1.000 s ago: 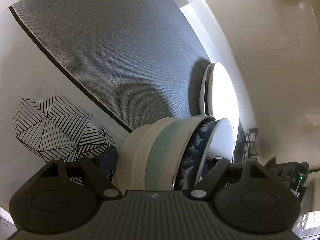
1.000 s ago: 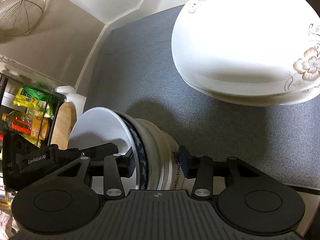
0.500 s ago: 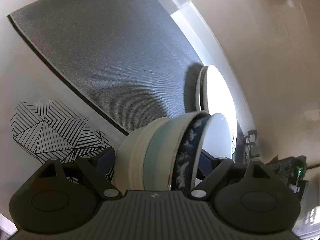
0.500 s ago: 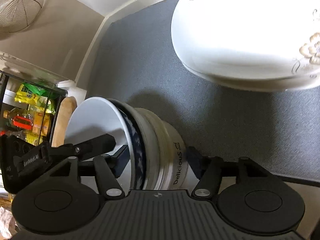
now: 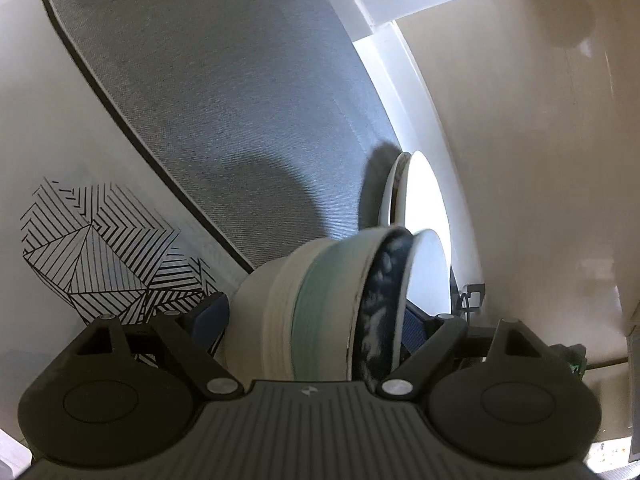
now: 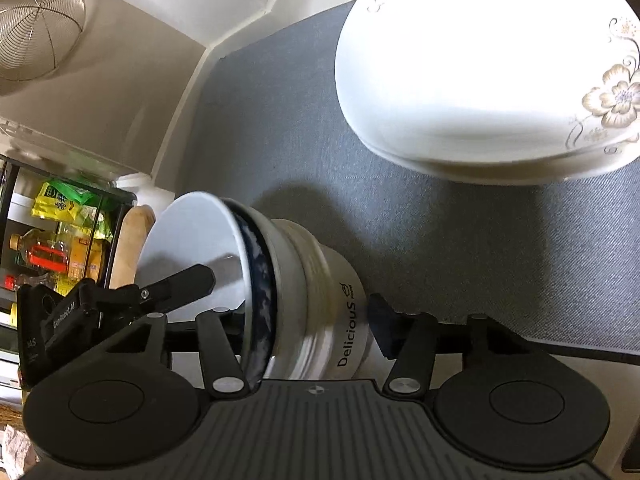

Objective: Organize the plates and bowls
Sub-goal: 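Carry the bowl stack toward the floral plate stack with both grippers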

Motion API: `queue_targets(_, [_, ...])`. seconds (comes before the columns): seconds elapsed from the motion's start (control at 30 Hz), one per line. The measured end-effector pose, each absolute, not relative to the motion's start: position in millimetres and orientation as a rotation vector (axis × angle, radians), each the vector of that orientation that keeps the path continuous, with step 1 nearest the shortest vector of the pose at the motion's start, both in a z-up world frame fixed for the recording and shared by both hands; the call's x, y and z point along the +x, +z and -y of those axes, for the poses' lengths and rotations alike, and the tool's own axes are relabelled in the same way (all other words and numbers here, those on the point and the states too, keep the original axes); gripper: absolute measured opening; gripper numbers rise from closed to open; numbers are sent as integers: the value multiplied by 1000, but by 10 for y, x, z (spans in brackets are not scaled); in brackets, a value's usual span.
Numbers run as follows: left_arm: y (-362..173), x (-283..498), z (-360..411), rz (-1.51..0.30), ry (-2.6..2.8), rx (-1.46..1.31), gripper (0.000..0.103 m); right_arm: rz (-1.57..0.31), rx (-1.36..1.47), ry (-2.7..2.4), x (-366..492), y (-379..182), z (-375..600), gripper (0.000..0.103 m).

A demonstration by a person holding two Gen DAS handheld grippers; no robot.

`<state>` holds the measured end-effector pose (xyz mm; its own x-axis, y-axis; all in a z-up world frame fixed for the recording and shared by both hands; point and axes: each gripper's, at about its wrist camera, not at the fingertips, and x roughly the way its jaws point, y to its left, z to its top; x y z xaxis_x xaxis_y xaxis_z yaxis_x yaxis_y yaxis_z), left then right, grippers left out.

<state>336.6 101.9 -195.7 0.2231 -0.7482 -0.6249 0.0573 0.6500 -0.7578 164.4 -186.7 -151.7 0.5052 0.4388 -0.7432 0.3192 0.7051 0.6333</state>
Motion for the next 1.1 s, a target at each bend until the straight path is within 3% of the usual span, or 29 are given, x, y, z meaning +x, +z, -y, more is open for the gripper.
queue_targets(1.1, [-1510,3590,-672,-1146,-666,-670,89,-962,769,84,1691,-1163,2095,56])
